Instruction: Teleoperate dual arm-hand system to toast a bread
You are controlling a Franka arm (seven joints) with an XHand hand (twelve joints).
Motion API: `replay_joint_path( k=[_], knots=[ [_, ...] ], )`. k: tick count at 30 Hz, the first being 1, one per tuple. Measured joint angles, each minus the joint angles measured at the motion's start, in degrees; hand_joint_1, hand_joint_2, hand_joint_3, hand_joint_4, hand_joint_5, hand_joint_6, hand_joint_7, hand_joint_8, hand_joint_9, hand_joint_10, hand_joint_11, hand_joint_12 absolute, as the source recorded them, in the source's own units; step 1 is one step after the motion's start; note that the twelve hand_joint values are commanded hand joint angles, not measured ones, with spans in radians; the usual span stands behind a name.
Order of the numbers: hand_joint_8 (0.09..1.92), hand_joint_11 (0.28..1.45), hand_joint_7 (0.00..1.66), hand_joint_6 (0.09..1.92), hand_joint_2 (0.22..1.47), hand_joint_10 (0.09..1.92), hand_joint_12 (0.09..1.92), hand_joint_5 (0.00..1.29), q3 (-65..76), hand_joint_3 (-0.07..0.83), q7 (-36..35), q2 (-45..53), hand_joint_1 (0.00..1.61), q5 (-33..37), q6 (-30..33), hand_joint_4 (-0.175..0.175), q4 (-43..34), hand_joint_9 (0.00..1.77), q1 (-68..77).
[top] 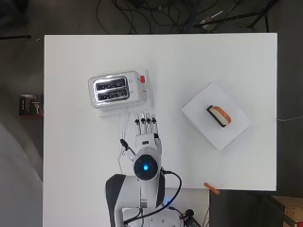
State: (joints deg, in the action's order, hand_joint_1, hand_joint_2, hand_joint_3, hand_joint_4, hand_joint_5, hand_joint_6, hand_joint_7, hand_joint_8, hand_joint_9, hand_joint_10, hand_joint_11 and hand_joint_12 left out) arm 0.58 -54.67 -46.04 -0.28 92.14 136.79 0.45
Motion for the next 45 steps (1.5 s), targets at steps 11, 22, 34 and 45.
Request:
replay_joint_path(
  k=[11, 22, 34, 45],
  knots=[
    [0.09, 0.41, 0.15, 0.09, 1.02, 0.09, 0.09, 0.18, 6.74, -0.014, 2.02, 9.66, 0.02, -4.43, -1.7, -0.002, -5.41, 0.25, -1.94],
    [0.09, 0.47, 0.43, 0.09, 0.96, 0.09, 0.09, 0.3, 20.81, -0.004, 3.83, 31.74, 0.01, -7.22, -2.84, 0.058, -19.86, 0.54, -4.5],
    [0.09, 0.37, 0.48, 0.09, 0.98, 0.09, 0.09, 0.47, 25.07, -0.007, -21.39, 60.85, 0.28, -1.39, -15.2, 0.118, -44.63, 0.47, -14.61],
    [0.09, 0.38, 0.52, 0.09, 0.98, 0.09, 0.09, 0.47, 25.71, 0.0, -27.14, 61.81, 0.33, 0.18, -10.34, 0.1, -38.86, 0.52, -16.68]
  ],
)
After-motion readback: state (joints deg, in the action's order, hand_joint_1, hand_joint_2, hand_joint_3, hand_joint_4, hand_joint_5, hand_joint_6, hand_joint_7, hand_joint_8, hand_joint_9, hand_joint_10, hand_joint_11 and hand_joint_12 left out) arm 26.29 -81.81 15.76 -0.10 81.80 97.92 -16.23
